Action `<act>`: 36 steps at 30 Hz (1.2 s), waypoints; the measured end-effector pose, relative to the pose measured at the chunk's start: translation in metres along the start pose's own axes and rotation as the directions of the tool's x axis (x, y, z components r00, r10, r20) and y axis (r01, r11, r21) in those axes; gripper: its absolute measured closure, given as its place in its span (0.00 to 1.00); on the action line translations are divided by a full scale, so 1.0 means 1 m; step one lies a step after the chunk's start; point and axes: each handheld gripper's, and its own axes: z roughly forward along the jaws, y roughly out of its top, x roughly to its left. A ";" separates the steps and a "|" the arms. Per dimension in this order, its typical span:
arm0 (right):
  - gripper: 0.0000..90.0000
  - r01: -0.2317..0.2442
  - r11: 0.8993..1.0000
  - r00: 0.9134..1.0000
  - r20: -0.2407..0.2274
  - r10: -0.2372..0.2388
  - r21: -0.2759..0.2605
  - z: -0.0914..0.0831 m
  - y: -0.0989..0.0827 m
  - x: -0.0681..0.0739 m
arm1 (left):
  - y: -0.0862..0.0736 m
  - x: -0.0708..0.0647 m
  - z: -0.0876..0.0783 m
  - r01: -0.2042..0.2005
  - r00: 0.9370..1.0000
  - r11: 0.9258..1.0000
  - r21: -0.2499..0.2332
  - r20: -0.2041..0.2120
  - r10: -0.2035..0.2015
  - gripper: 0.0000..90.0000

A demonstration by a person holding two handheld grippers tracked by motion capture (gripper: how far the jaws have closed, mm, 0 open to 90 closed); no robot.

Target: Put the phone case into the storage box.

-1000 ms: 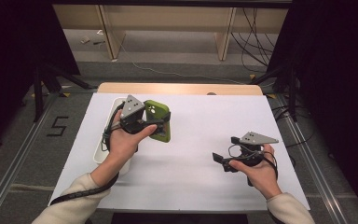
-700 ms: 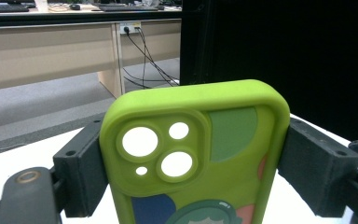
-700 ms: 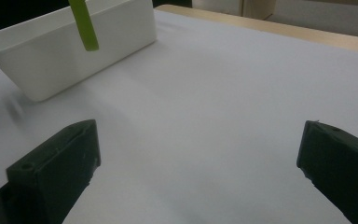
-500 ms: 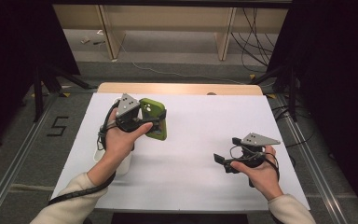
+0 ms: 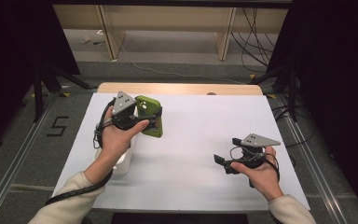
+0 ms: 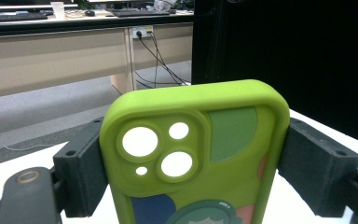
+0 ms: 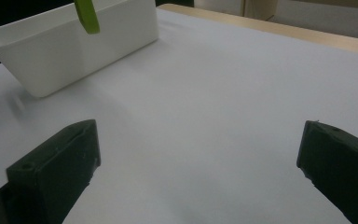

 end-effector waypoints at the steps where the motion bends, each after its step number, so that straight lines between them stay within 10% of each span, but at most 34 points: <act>1: 0.00 0.001 1.000 1.000 0.000 -0.001 -0.001 0.000 0.000 0.000 | 0.000 0.001 0.000 0.001 1.000 1.000 0.001 -0.001 -0.001 0.18; 36: 0.00 0.000 1.000 1.000 -0.008 0.000 -0.021 -0.002 0.000 -0.001 | 0.005 0.027 -0.007 0.020 0.998 1.000 -0.004 -0.060 -0.020 0.18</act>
